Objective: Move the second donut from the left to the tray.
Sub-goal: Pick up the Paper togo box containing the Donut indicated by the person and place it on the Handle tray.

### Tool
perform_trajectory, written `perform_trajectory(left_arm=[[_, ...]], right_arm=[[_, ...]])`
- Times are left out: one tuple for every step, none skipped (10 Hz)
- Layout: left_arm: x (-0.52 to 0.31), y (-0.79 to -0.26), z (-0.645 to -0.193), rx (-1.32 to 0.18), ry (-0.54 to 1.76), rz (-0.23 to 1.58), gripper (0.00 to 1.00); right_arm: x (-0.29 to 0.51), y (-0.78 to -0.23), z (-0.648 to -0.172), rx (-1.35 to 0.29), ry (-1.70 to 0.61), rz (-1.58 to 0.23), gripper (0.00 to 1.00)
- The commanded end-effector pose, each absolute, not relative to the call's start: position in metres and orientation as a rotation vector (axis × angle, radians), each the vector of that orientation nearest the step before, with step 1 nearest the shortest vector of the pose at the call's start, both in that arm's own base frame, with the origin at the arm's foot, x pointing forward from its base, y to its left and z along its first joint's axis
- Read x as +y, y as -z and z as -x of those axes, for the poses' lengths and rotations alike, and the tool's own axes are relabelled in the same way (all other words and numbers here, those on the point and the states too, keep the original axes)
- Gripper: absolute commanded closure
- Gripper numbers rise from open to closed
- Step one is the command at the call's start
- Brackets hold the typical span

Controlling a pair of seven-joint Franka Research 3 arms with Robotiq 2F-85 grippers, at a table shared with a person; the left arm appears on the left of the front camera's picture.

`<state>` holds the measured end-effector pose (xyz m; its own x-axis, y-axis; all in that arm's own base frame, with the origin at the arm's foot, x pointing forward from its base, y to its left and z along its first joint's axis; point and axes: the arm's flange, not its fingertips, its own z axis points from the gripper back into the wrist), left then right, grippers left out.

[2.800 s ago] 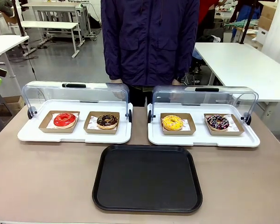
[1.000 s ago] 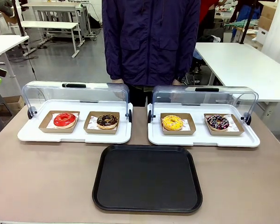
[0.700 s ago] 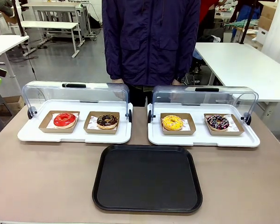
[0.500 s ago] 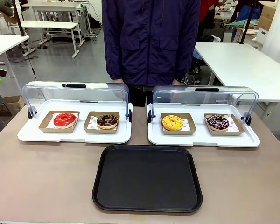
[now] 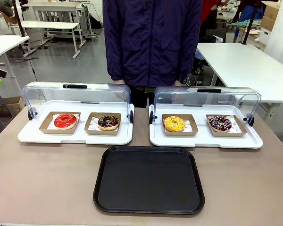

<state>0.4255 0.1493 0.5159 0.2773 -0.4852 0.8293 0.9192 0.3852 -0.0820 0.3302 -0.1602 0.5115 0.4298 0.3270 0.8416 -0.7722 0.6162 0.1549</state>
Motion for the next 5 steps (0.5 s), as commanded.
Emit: perform_trajectory(left_arm=[[0.1493, -0.5166, -0.4247, -0.818, 1.048, 0.642, 0.00], [0.1493, -0.5166, -0.4247, -0.818, 1.048, 0.642, 0.00], [0.1493, -0.5166, -0.4247, -0.818, 1.048, 0.642, 0.00], [0.1493, -0.5166, -0.4247, -0.818, 1.048, 0.642, 0.00], [0.1493, -0.5166, -0.4247, -0.818, 1.048, 0.642, 0.00]], right_arm=[[-0.1607, -0.5127, -0.3330, -0.906, -0.754, -0.585, 0.00], [-0.1607, -0.5127, -0.3330, -0.906, -0.754, -0.585, 0.00], [-0.1607, -0.5127, -0.3330, -0.906, -0.754, -0.585, 0.00], [-0.1607, -0.5127, -0.3330, -0.906, -0.754, -0.585, 0.00], [-0.1607, -0.5127, -0.3330, -0.906, -0.754, -0.585, 0.00]])
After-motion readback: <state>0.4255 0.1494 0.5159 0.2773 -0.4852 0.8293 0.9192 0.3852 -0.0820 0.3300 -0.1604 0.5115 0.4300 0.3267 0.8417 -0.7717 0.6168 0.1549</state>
